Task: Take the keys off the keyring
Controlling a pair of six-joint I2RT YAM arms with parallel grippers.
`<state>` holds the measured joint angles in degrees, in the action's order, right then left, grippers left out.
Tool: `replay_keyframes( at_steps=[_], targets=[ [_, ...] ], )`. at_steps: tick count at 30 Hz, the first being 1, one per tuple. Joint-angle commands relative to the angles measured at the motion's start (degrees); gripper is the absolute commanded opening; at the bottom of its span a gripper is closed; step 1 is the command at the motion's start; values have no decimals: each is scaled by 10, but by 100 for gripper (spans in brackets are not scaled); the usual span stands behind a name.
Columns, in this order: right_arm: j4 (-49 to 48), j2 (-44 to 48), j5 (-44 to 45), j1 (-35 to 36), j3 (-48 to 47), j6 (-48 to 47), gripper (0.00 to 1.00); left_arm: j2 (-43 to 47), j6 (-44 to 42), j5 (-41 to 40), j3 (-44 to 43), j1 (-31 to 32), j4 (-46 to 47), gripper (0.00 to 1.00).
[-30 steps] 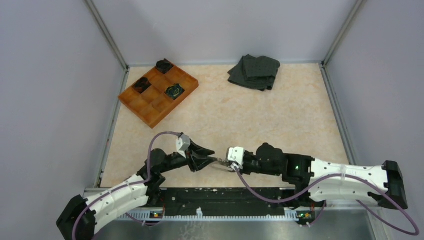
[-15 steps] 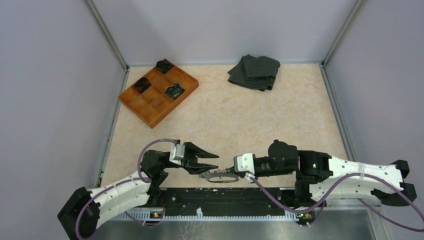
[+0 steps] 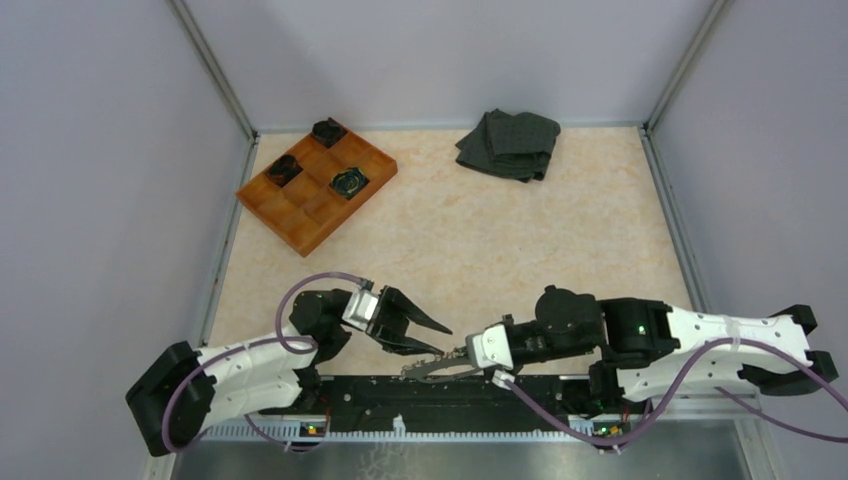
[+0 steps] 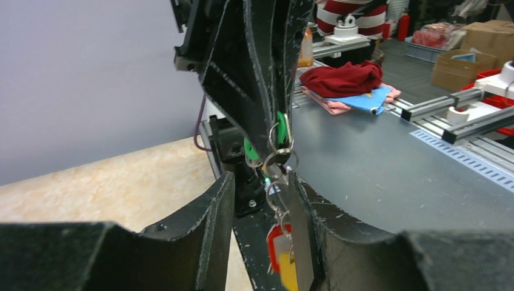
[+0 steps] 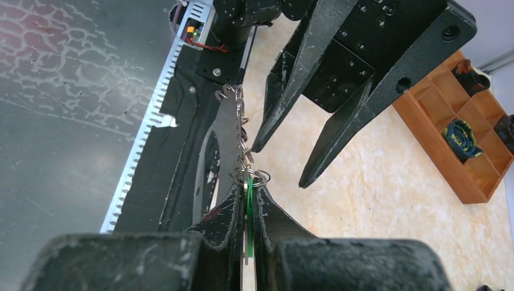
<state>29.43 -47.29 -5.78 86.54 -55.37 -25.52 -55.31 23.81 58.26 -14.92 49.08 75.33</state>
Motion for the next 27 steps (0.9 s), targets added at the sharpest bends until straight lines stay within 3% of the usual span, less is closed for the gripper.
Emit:
replay_keyframes(
  at_steps=[1, 27],
  targets=[
    [-1, -4, 14, 17, -43, -24, 0, -14, -4, 30, -35, 23, 51, 44],
    [27, -21, 50, 46, -76, -35, 0, -99, 13, 52, -61, 60, 105, 44]
  ],
)
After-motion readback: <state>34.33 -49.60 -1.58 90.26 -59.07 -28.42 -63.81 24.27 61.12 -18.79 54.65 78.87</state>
